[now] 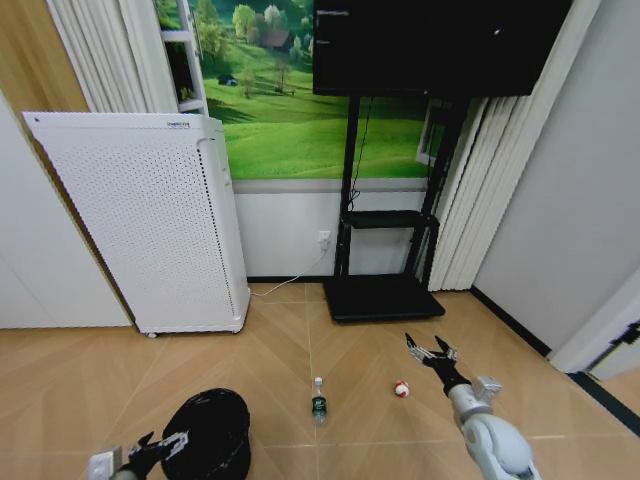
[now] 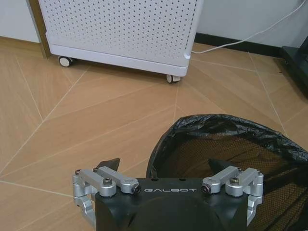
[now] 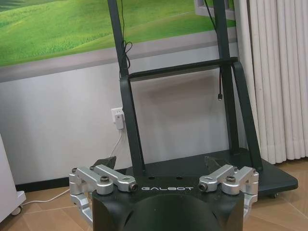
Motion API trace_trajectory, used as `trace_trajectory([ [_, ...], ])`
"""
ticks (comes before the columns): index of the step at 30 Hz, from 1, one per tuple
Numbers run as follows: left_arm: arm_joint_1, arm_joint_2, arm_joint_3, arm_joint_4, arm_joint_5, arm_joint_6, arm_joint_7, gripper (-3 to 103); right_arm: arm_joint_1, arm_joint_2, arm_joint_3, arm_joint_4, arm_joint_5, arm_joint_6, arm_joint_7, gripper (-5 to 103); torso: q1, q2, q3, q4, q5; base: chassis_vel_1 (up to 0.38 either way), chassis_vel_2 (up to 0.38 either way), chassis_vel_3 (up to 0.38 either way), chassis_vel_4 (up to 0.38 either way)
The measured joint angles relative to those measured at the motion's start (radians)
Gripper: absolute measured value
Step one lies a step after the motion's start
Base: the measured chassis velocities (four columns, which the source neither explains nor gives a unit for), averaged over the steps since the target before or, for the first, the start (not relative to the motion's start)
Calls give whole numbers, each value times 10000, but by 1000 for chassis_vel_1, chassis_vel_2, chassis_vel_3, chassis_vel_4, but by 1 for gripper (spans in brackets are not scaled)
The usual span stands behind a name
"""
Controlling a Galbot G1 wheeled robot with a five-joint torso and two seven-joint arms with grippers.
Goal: Pick up the trash bin and place the garbage on the floor into it.
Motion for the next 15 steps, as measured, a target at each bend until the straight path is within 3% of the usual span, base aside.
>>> trace_trajectory([
  [2,-93,-5,38,34,-95,379,0,100,13,-40,4,-47,6,-4,27,100,1,1,1,1,0,0,0,0,0],
  [15,-262,-42,99,329,-120,506,-121,100,83,-7,-7,-204,23,-2,140,100,1,3,3,1,0,0,0,0,0],
])
